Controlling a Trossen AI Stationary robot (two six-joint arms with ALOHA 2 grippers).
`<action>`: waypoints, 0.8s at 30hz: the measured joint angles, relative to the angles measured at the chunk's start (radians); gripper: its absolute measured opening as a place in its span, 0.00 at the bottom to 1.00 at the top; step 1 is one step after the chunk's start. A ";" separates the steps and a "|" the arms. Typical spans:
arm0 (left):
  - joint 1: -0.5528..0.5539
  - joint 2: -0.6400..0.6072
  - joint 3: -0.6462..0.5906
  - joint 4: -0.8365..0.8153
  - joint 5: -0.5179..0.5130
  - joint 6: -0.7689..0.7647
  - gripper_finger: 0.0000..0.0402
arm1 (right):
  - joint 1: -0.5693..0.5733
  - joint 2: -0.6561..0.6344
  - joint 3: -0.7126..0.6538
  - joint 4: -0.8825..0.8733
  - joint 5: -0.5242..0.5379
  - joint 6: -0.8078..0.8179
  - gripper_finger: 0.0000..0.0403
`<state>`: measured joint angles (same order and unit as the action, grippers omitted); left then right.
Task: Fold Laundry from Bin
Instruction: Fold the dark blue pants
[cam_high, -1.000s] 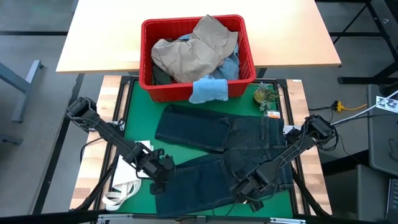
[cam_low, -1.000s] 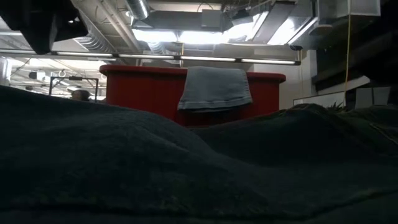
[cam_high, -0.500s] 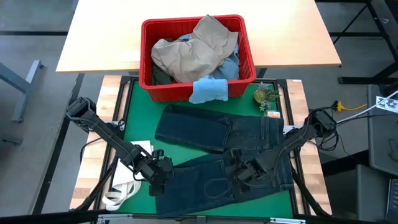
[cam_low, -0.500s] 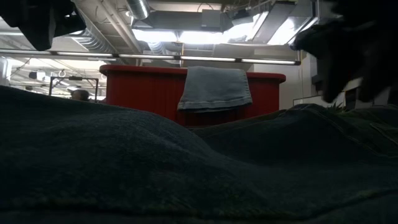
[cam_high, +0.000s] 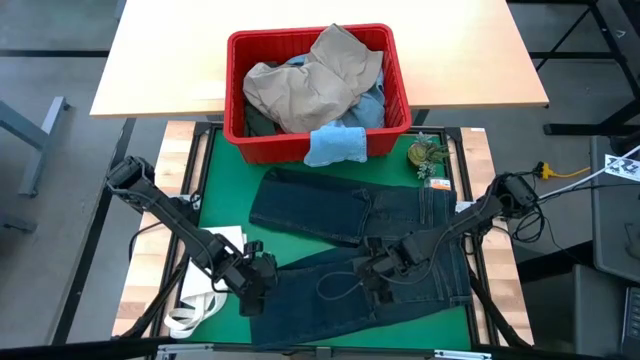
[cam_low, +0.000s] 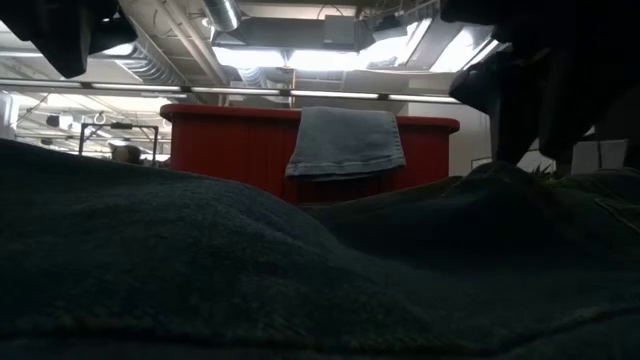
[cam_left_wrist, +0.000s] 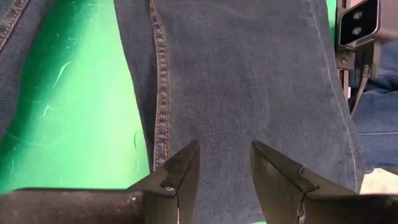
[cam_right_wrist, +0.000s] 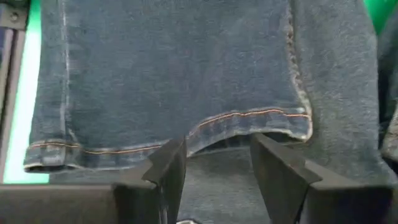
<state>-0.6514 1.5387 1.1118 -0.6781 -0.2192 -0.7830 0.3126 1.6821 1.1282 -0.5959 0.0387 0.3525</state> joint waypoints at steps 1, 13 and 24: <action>0.000 0.000 0.000 0.000 0.000 0.000 0.34 | 0.000 0.000 0.000 0.000 -0.002 0.009 0.45; -0.016 0.005 0.000 0.000 -0.029 -0.019 0.34 | 0.000 0.000 0.000 0.006 0.008 0.121 0.45; -0.066 0.096 0.000 0.010 -0.026 -0.020 0.34 | 0.001 0.057 0.000 0.027 0.009 0.122 0.45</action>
<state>-0.7176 1.6351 1.1118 -0.6685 -0.2453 -0.8029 0.3134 1.7387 1.1282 -0.5690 0.0482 0.4744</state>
